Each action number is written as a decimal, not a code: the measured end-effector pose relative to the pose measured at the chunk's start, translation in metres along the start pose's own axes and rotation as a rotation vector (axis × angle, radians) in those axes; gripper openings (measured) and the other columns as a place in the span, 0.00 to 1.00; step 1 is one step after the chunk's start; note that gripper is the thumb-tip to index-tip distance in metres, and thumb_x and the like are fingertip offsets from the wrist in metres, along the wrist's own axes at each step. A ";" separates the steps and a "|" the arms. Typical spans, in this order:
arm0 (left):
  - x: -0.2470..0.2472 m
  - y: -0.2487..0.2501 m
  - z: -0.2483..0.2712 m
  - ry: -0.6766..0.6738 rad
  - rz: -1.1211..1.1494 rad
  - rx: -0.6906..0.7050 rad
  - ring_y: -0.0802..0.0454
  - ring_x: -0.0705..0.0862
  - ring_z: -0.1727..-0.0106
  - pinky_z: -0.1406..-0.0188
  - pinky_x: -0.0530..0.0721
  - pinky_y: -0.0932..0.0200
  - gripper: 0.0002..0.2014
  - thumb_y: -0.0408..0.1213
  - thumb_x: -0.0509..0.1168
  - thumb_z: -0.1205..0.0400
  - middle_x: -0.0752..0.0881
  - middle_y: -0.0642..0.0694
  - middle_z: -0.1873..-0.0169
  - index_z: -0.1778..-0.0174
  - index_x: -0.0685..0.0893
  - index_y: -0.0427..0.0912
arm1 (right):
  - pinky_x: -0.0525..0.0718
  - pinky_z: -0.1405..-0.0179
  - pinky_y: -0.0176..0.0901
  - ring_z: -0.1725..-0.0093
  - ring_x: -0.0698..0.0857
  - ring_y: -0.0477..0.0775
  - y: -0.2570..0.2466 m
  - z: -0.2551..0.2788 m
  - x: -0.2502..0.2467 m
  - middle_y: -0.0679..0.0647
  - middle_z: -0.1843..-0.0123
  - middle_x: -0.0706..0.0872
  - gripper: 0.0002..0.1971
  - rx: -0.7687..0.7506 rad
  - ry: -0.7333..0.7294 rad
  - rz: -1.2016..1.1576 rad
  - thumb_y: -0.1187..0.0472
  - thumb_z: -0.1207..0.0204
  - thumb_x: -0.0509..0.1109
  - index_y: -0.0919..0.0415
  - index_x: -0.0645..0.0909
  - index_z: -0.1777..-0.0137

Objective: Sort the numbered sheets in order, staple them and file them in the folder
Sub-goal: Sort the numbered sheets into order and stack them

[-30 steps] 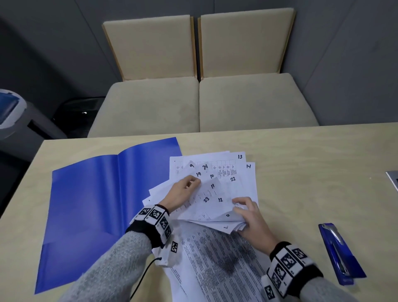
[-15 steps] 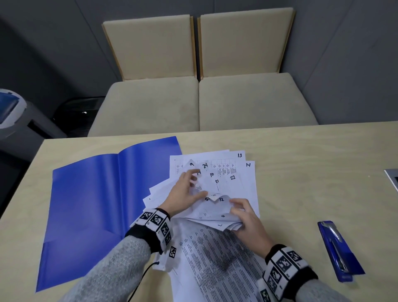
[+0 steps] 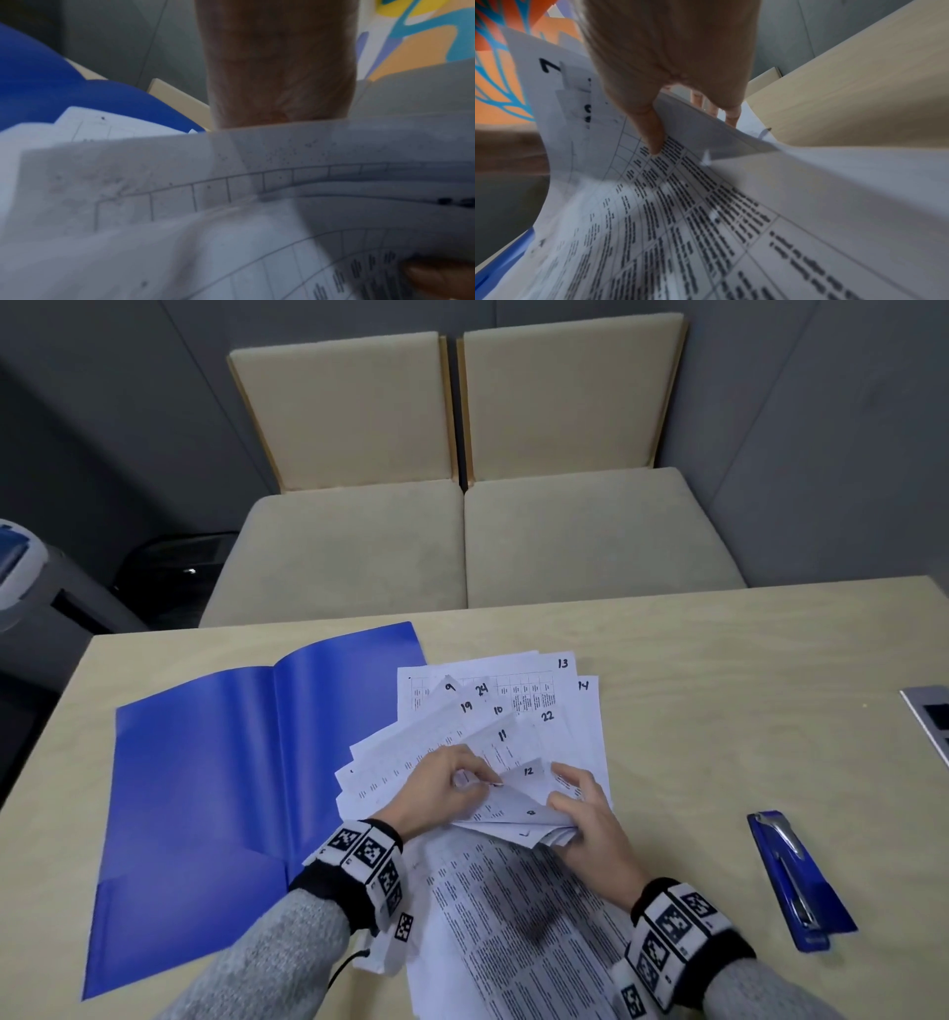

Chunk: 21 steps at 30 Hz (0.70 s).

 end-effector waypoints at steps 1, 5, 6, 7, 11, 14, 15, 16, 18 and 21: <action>0.002 0.001 0.002 -0.018 -0.015 0.013 0.62 0.82 0.51 0.49 0.79 0.61 0.07 0.37 0.71 0.24 0.84 0.57 0.53 0.57 0.90 0.56 | 0.68 0.33 0.37 0.24 0.65 0.48 0.000 0.000 0.000 0.53 0.25 0.66 0.08 0.005 -0.005 -0.006 0.64 0.27 0.71 0.60 0.76 0.66; 0.009 0.002 0.007 -0.069 -0.078 0.026 0.65 0.81 0.45 0.42 0.77 0.63 0.07 0.39 0.72 0.25 0.84 0.60 0.46 0.58 0.92 0.56 | 0.68 0.32 0.37 0.23 0.67 0.51 0.002 0.000 0.003 0.53 0.25 0.66 0.08 0.027 -0.026 -0.032 0.66 0.27 0.71 0.61 0.75 0.65; 0.009 0.003 0.008 -0.076 -0.079 0.027 0.66 0.82 0.45 0.42 0.77 0.63 0.07 0.38 0.72 0.26 0.85 0.60 0.47 0.57 0.92 0.56 | 0.68 0.32 0.37 0.22 0.66 0.52 0.003 0.000 0.004 0.54 0.24 0.65 0.08 0.036 -0.030 -0.040 0.66 0.27 0.71 0.61 0.75 0.65; 0.010 0.004 0.008 -0.081 -0.074 0.029 0.66 0.82 0.47 0.42 0.78 0.63 0.06 0.39 0.73 0.26 0.86 0.60 0.48 0.57 0.92 0.55 | 0.68 0.32 0.37 0.21 0.65 0.52 0.004 0.000 0.004 0.55 0.23 0.64 0.08 0.047 -0.032 -0.052 0.66 0.27 0.71 0.60 0.76 0.65; 0.011 0.007 0.011 -0.076 -0.045 0.022 0.66 0.84 0.52 0.46 0.80 0.65 0.04 0.41 0.74 0.26 0.89 0.59 0.56 0.58 0.90 0.53 | 0.63 0.33 0.34 0.19 0.62 0.50 0.008 -0.001 0.003 0.55 0.20 0.61 0.10 0.097 -0.040 -0.133 0.71 0.30 0.72 0.55 0.81 0.62; 0.011 0.010 0.012 -0.064 -0.055 0.017 0.67 0.84 0.54 0.48 0.80 0.66 0.04 0.42 0.74 0.26 0.90 0.58 0.58 0.57 0.90 0.51 | 0.64 0.32 0.37 0.19 0.63 0.50 0.007 -0.001 0.003 0.53 0.22 0.65 0.10 0.097 -0.048 -0.155 0.71 0.31 0.74 0.53 0.82 0.61; 0.011 0.011 0.012 -0.068 -0.061 0.014 0.67 0.84 0.54 0.49 0.80 0.67 0.05 0.41 0.74 0.26 0.89 0.57 0.58 0.56 0.89 0.51 | 0.65 0.32 0.37 0.20 0.64 0.50 0.006 -0.001 0.003 0.52 0.23 0.66 0.12 0.092 -0.049 -0.160 0.71 0.32 0.74 0.51 0.82 0.62; 0.012 0.011 0.011 -0.072 -0.069 0.011 0.66 0.84 0.55 0.50 0.80 0.67 0.07 0.41 0.74 0.26 0.89 0.57 0.58 0.53 0.89 0.51 | 0.65 0.32 0.37 0.20 0.64 0.49 0.005 -0.001 0.002 0.52 0.22 0.65 0.14 0.091 -0.050 -0.166 0.71 0.32 0.74 0.48 0.81 0.63; 0.013 0.008 0.008 -0.070 -0.096 -0.011 0.63 0.81 0.53 0.51 0.78 0.67 0.18 0.41 0.73 0.26 0.84 0.55 0.53 0.40 0.83 0.52 | 0.64 0.31 0.38 0.19 0.63 0.50 0.005 -0.001 0.003 0.53 0.19 0.62 0.15 0.091 -0.052 -0.177 0.69 0.31 0.74 0.44 0.80 0.65; 0.019 -0.006 0.001 -0.098 -0.166 -0.125 0.55 0.76 0.38 0.42 0.74 0.65 0.36 0.43 0.73 0.25 0.72 0.47 0.38 0.23 0.65 0.47 | 0.64 0.30 0.39 0.18 0.61 0.51 0.007 -0.003 0.004 0.54 0.17 0.57 0.13 0.095 -0.059 -0.157 0.70 0.31 0.74 0.49 0.80 0.63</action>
Point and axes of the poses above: each hand's wrist, its own z-axis away from the middle knuckle, its own x-axis out of the palm, y = z × x, the point moved 10 cm from there along -z, towards the middle knuckle
